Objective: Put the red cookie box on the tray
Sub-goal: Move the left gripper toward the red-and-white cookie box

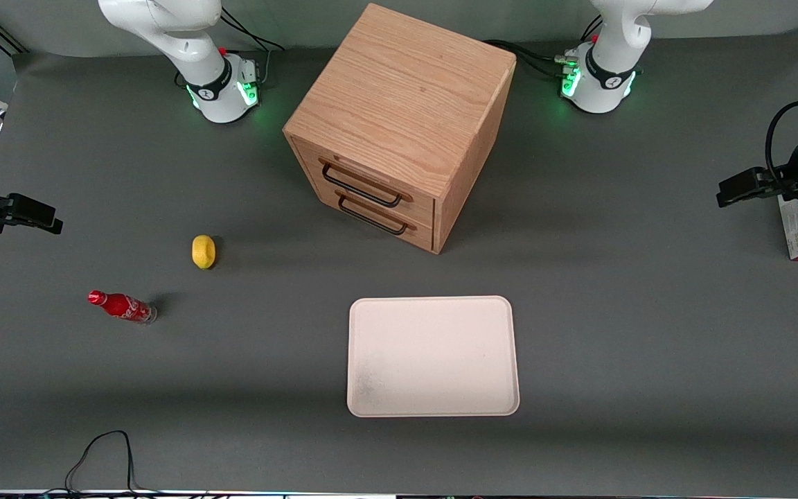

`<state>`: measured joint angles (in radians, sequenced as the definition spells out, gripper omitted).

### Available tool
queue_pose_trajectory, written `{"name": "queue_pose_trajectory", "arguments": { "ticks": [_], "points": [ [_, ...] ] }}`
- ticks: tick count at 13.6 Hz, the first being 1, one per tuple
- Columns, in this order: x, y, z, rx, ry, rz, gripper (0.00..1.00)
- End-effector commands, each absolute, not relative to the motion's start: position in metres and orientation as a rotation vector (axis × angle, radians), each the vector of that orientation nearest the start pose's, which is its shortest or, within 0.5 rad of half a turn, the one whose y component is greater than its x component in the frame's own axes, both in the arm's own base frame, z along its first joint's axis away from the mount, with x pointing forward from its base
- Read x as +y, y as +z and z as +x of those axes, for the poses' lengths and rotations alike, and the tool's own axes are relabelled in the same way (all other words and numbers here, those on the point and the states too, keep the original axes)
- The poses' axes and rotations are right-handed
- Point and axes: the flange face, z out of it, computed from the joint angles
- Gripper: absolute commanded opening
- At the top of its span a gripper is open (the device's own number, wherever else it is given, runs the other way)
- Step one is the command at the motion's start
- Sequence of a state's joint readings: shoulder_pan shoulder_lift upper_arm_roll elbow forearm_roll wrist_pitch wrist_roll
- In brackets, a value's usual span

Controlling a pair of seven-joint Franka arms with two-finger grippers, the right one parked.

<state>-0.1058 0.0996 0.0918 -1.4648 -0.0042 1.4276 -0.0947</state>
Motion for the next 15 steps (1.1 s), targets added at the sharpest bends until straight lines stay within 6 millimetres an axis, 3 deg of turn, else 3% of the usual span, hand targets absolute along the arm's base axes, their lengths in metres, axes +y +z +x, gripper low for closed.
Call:
{"name": "queue_pose_trajectory", "arguments": {
  "ticks": [1, 5, 15],
  "points": [
    [-0.014, 0.601, 0.571, -0.136, 0.213, -3.114, 1.0],
    [-0.011, 0.599, 0.58, -0.151, 0.161, -3.106, 1.0],
    [0.0, 0.596, 0.579, -0.163, 0.182, -3.096, 1.0]
  ]
}}
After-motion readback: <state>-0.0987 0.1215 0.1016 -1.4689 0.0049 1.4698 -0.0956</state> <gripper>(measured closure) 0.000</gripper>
